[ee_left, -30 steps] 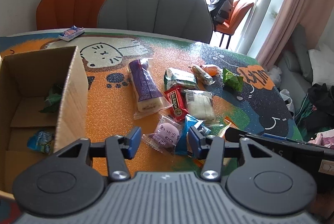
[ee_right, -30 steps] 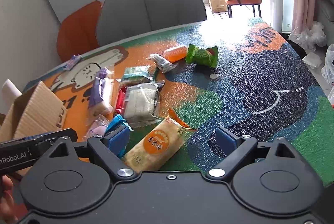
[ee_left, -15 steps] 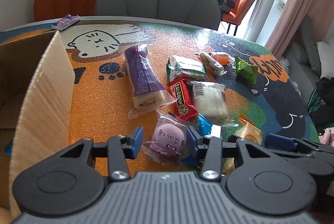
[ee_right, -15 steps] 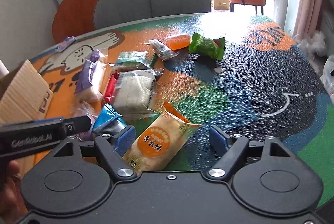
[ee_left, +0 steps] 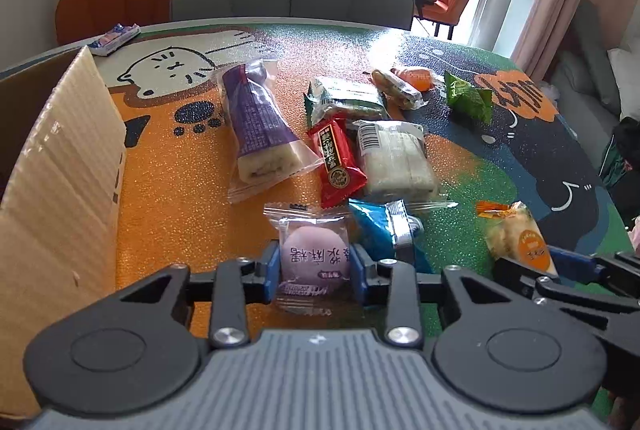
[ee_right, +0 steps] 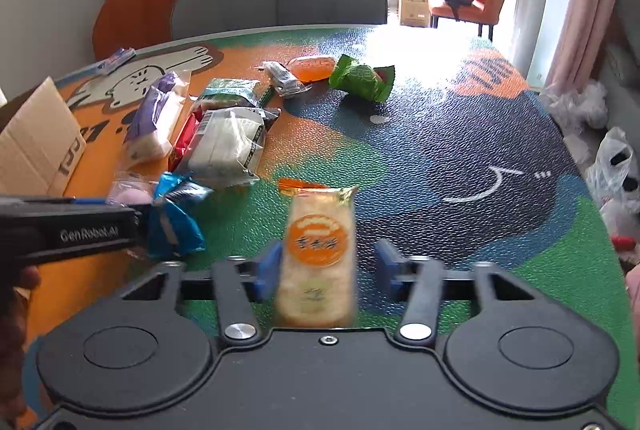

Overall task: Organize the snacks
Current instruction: 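Grasp the pink round bun packet with the left gripper while the right grasps the orange-labelled rice cake packet, then carry both packets to the cardboard box and release them inside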

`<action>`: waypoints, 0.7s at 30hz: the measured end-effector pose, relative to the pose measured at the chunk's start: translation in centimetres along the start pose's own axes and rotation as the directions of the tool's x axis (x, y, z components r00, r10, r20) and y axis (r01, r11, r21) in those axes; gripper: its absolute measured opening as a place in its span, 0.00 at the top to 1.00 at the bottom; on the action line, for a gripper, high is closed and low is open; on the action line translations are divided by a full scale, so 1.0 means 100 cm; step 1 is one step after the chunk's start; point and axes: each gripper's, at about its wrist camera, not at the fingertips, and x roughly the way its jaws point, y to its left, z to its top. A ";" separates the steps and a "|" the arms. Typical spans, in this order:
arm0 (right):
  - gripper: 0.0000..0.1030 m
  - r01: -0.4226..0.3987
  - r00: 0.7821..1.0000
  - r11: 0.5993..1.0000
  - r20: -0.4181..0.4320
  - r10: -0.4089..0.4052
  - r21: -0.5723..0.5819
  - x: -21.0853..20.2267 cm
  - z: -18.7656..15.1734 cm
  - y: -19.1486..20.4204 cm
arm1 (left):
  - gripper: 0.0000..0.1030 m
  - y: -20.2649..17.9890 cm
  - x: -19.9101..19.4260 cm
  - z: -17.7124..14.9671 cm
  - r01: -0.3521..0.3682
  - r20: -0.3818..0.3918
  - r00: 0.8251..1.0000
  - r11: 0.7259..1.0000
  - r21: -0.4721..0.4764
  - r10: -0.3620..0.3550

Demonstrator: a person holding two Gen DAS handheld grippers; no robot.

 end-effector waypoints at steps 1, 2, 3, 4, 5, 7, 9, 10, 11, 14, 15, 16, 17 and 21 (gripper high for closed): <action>0.67 -0.007 1.000 1.000 0.000 0.007 0.009 -0.001 0.000 -0.002 | 0.69 0.001 -0.001 0.000 0.005 -0.004 1.000 1.000 -0.009 -0.006; 0.67 -0.027 1.000 0.999 -0.001 0.027 0.030 -0.002 0.000 -0.005 | 0.69 0.002 -0.002 0.000 0.011 -0.005 1.000 1.000 -0.017 -0.011; 0.67 -0.040 0.999 0.998 0.000 0.040 0.045 -0.003 0.001 -0.007 | 0.69 0.003 -0.005 0.000 0.012 -0.001 1.000 1.000 -0.020 -0.012; 0.67 -0.041 0.999 0.998 0.007 0.040 0.047 -0.005 0.001 -0.008 | 0.70 0.004 -0.008 0.000 0.011 0.007 1.000 1.000 -0.021 -0.011; 0.67 -0.037 0.999 0.998 0.016 0.036 0.046 -0.008 0.002 -0.008 | 0.70 0.004 -0.012 0.000 0.012 0.014 1.000 1.000 -0.020 -0.011; 0.67 -0.053 0.998 0.997 0.028 0.052 0.057 -0.013 0.004 -0.008 | 0.70 0.005 -0.019 0.001 0.017 0.024 1.000 1.000 -0.017 -0.016; 0.67 -0.071 0.997 0.995 0.039 0.069 0.063 -0.017 0.006 -0.006 | 0.70 0.006 -0.027 0.002 0.025 0.035 0.999 1.000 -0.018 -0.024; 0.67 -0.072 0.997 0.996 0.047 0.069 0.059 -0.020 0.007 -0.004 | 0.70 0.007 -0.031 0.003 0.027 0.042 0.999 0.999 -0.020 -0.026; 0.67 -0.075 0.996 0.996 0.056 0.071 0.056 -0.022 0.009 -0.002 | 0.70 0.008 -0.035 0.003 0.029 0.050 0.998 0.999 -0.021 -0.028; 0.67 -0.098 0.992 0.994 0.080 0.094 0.049 -0.030 0.015 0.006 | 0.70 0.012 -0.047 0.006 0.033 0.071 0.997 0.999 -0.024 -0.031; 0.67 -0.104 0.991 0.994 0.088 0.100 0.044 -0.033 0.017 0.009 | 0.70 0.014 -0.051 0.007 0.033 0.078 0.996 0.999 -0.024 -0.031; 0.67 -0.111 0.990 0.993 0.096 0.107 0.037 -0.035 0.019 0.013 | 0.70 0.016 -0.055 0.008 0.032 0.086 0.996 0.999 -0.026 -0.030; 0.67 -0.116 0.988 0.993 0.104 0.112 0.031 -0.038 0.022 0.016 | 0.70 0.018 -0.059 0.009 0.031 0.092 0.995 0.999 -0.028 -0.028; 0.67 -0.134 0.983 0.991 0.129 0.131 0.010 -0.046 0.030 0.028 | 0.70 0.027 -0.073 0.013 0.031 0.116 0.993 0.999 -0.039 -0.026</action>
